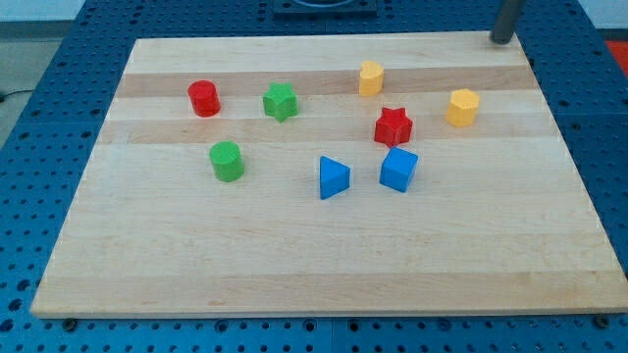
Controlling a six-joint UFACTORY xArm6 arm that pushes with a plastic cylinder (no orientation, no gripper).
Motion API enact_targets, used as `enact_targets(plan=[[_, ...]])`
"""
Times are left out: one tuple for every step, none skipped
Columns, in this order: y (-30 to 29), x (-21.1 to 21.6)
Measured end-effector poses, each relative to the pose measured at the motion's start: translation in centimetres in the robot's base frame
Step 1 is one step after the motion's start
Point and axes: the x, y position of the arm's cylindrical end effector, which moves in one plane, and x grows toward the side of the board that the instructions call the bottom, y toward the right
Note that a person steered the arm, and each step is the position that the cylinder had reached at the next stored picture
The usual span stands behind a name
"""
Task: Push the hexagon slightly down
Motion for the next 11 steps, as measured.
enact_targets(plan=[[-3.3, 0.7], [-3.4, 1.0], [-4.1, 5.8], [-6.1, 9.1], [-9.0, 12.2], [-9.4, 13.3], [-9.1, 13.2], [-9.2, 12.1], [-9.4, 11.8], [-10.1, 11.8], [-10.1, 11.8]])
